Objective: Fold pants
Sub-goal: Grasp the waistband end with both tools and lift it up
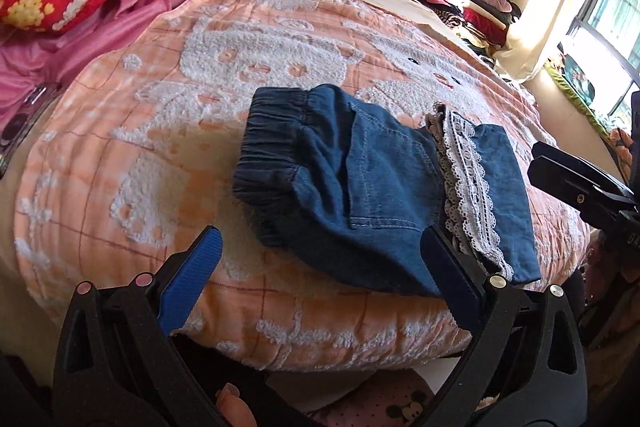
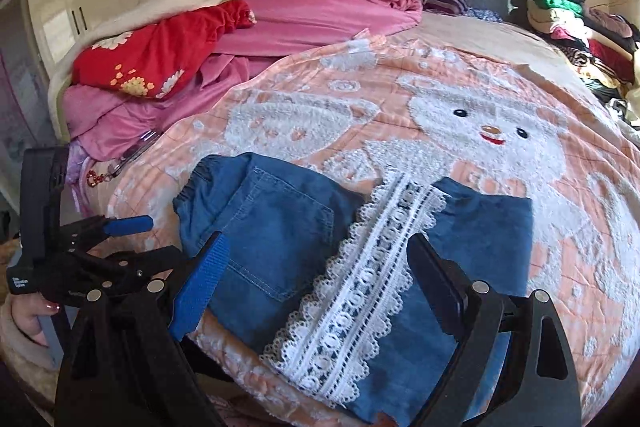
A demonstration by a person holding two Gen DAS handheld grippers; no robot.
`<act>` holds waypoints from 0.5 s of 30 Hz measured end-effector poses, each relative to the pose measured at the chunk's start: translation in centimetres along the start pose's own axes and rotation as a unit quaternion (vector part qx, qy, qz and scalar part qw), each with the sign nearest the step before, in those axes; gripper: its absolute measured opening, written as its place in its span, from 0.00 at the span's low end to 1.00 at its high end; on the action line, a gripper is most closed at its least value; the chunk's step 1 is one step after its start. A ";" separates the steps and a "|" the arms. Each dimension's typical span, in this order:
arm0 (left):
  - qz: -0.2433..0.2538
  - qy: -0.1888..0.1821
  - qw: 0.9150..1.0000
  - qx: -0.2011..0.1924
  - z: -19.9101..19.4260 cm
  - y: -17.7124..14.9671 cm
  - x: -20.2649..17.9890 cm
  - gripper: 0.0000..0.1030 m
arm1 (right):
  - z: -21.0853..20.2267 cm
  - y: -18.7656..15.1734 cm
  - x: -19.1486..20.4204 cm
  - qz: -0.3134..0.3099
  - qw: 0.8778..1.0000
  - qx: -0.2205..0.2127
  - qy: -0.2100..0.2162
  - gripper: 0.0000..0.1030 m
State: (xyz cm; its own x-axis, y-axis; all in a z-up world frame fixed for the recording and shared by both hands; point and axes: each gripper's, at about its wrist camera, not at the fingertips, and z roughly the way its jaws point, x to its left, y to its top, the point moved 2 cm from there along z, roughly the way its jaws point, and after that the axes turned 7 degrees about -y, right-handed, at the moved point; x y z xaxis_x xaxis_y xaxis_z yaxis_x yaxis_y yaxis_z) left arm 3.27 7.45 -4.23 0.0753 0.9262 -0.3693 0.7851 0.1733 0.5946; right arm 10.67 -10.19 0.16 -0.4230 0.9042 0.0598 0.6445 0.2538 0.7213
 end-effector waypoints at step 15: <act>-0.134 -0.121 0.983 0.036 3.6 -1.4 2.1 0.58 | 8.8 6.7 7.1 -0.104 0.984 0.072 0.124 0.87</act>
State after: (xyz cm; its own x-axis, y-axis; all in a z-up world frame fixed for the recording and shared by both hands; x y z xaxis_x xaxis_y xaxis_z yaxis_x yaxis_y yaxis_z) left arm 4.60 7.99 -8.41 -0.0021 0.7426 -0.6697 0.8374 0.3674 0.4047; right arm 17.56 0.99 -0.71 -0.6862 0.7204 0.1014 0.6036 0.4860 0.6320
